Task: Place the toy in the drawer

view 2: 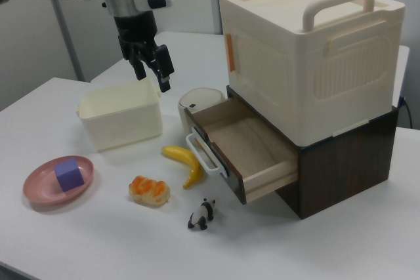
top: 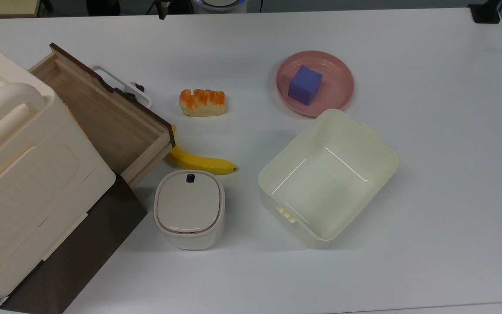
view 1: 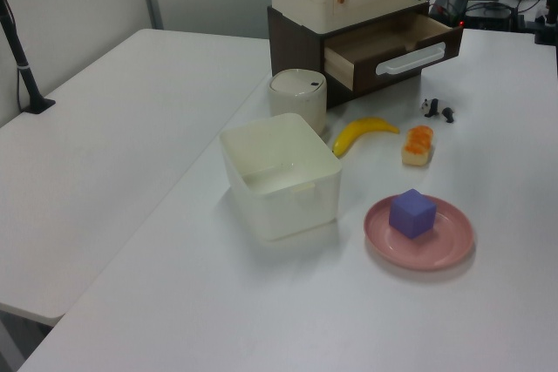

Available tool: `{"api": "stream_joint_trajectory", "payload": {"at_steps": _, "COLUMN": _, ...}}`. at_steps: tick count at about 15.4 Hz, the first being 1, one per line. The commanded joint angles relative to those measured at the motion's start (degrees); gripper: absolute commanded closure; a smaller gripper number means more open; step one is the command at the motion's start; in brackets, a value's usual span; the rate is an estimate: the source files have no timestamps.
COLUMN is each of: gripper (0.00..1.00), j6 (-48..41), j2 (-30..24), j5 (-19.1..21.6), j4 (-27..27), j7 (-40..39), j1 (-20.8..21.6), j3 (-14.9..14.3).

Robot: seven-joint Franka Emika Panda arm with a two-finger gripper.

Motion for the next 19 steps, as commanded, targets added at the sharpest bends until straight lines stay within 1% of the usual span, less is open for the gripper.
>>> {"api": "stream_joint_trajectory", "payload": {"at_steps": 1, "gripper": 0.0, "j6": 1.7, "j2": -1.1, "j5": 1.1, "j4": -1.7, "j7": 1.0, "j1": 0.6, "j3": -0.3}}
{"api": "stream_joint_trajectory", "payload": {"at_steps": 3, "gripper": 0.0, "j6": 1.8, "j2": -1.1, "j5": 1.2, "j4": -1.6, "j7": 1.2, "j1": 0.8, "j3": -0.1}}
{"api": "stream_joint_trajectory", "payload": {"at_steps": 5, "gripper": 0.0, "j6": 1.8, "j2": -0.9, "j5": 1.0, "j4": -1.6, "j7": 1.5, "j1": 0.6, "j3": 0.9}}
{"api": "stream_joint_trajectory", "payload": {"at_steps": 8, "gripper": 0.0, "j6": 2.1, "j2": -0.5, "j5": 0.1, "j4": -1.5, "j7": 3.7, "j1": 0.6, "j3": 1.0}}
{"api": "stream_joint_trajectory", "payload": {"at_steps": 11, "gripper": 0.0, "j6": 1.2, "j2": -0.5, "j5": -2.7, "j4": -1.7, "j7": 2.9, "j1": 0.7, "j3": 1.1}}
{"api": "stream_joint_trajectory", "payload": {"at_steps": 12, "gripper": 0.0, "j6": 1.3, "j2": -0.5, "j5": -3.2, "j4": -1.8, "j7": 1.5, "j1": 0.7, "j3": 1.1}}
{"api": "stream_joint_trajectory", "payload": {"at_steps": 14, "gripper": 0.0, "j6": 1.2, "j2": -0.6, "j5": -2.8, "j4": -1.7, "j7": -5.5, "j1": 0.5, "j3": 1.1}}
{"api": "stream_joint_trajectory", "payload": {"at_steps": 15, "gripper": 0.0, "j6": 1.1, "j2": -0.6, "j5": -2.6, "j4": -1.6, "j7": -7.2, "j1": 0.5, "j3": 1.1}}
{"api": "stream_joint_trajectory", "payload": {"at_steps": 19, "gripper": 0.0, "j6": 1.0, "j2": -0.5, "j5": -2.3, "j4": -1.7, "j7": -9.4, "j1": 0.5, "j3": 1.1}}
